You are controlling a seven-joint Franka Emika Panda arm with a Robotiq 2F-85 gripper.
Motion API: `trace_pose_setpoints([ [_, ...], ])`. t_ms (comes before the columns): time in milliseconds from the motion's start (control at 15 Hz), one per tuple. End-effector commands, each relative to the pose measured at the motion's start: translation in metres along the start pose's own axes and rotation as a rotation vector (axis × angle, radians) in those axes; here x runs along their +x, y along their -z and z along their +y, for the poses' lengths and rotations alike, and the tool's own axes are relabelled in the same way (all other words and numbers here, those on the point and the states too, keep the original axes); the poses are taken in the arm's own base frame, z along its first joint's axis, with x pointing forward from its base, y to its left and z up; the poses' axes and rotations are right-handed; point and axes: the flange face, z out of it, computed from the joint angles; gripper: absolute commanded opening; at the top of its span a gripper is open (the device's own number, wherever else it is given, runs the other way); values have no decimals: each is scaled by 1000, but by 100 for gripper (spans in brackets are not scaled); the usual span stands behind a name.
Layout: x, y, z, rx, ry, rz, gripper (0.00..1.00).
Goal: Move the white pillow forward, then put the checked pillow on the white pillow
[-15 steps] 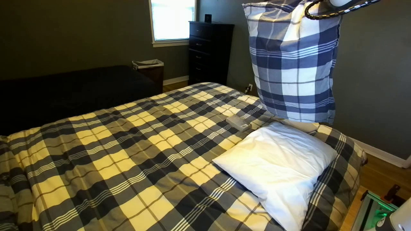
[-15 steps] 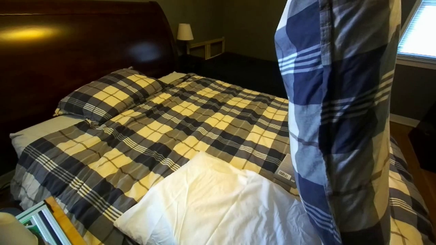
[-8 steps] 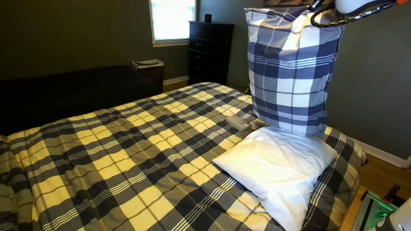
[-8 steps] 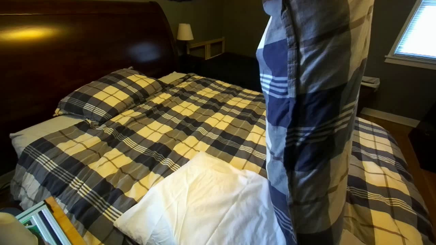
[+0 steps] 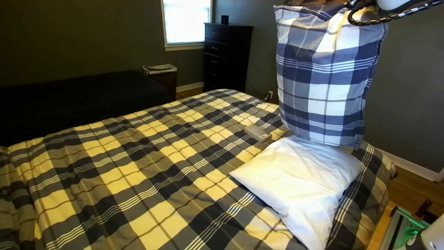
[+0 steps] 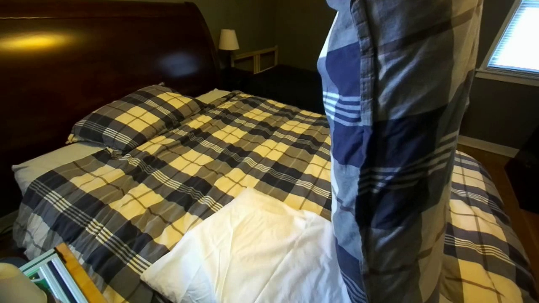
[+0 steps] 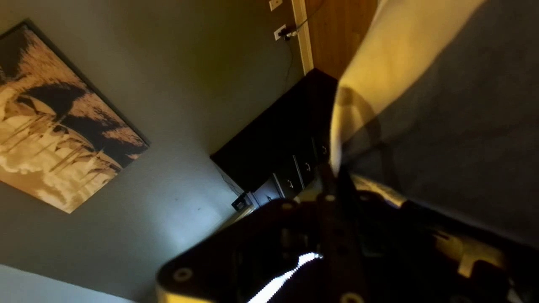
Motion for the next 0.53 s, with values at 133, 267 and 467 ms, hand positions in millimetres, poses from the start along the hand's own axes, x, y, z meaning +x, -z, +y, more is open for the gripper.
trace_pose_setpoints([
  [133, -6, 14, 27, -42, 4, 16, 0],
  [267, -10, 7, 21, -13, 7, -1, 0],
  [467, -17, -1, 12, 30, 13, -31, 0],
])
